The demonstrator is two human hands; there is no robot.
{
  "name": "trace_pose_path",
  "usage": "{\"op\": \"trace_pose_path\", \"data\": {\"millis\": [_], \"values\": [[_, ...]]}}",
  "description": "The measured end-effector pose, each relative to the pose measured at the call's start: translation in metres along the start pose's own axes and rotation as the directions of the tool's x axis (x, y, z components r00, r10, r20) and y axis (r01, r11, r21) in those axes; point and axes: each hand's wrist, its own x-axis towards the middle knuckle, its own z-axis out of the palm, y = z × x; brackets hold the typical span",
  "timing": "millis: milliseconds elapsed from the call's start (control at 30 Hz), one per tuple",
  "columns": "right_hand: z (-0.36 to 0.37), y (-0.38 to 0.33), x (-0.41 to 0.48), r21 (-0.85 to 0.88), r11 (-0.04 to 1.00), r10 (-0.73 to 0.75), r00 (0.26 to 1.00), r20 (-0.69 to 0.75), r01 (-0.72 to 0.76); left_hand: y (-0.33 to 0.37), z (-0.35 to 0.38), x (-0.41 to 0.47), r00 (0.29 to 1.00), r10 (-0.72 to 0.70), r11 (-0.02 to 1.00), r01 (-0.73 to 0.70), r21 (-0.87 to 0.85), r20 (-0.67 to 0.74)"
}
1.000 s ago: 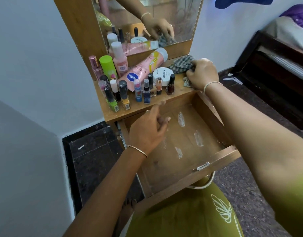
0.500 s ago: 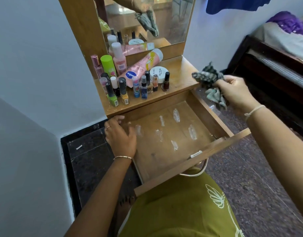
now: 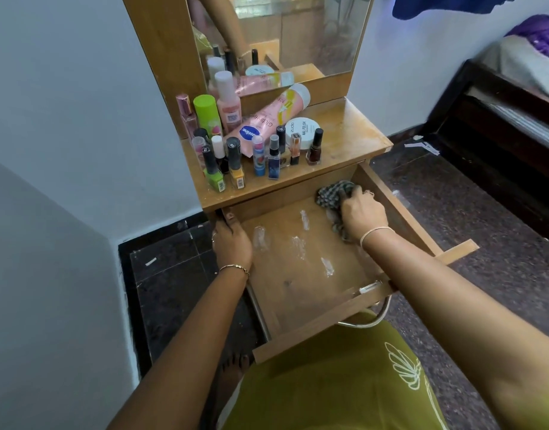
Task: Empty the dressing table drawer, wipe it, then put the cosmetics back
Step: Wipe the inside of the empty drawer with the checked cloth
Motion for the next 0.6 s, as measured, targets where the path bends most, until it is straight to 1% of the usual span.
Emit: {"op": "trace_pose_path", "data": {"millis": [67, 133, 167, 267, 367, 500, 600], "values": [[-0.001, -0.001, 0.005, -0.033, 0.999, 0.020, 0.999, 0.050, -0.019, -0.003, 0.001, 0.000, 1.000, 0.016, 1.000, -0.016, 0.015, -0.011], [-0.005, -0.009, 0.009, 0.002, 0.999, 0.048, 0.996, 0.071, -0.048, -0.006, 0.003, 0.002, 0.999, 0.022, 1.000, -0.022, 0.011, -0.025], [-0.007, -0.018, 0.009, 0.013, 0.999, 0.037, 0.996, 0.083, -0.039, -0.007, 0.004, 0.002, 0.999, 0.023, 1.000, -0.023, 0.003, -0.034], [-0.012, -0.058, -0.002, 0.062, 0.994, -0.091, 0.991, 0.095, 0.086, -0.011, 0.006, 0.004, 0.998, 0.024, 0.999, -0.026, -0.025, -0.054], [-0.014, -0.104, -0.019, 0.085, 0.968, -0.243, 0.968, 0.059, 0.238, -0.010, 0.006, 0.003, 0.998, 0.029, 0.999, -0.031, -0.035, -0.055], [-0.019, -0.140, -0.037, 0.100, 0.890, -0.450, 0.893, 0.023, 0.446, -0.008, 0.005, 0.002, 0.997, 0.044, 0.999, -0.046, -0.018, -0.055], [-0.020, -0.136, -0.040, 0.144, 0.870, -0.482, 0.874, 0.051, 0.472, -0.009, 0.006, 0.004, 0.997, 0.045, 0.999, -0.045, -0.012, -0.056]]}}
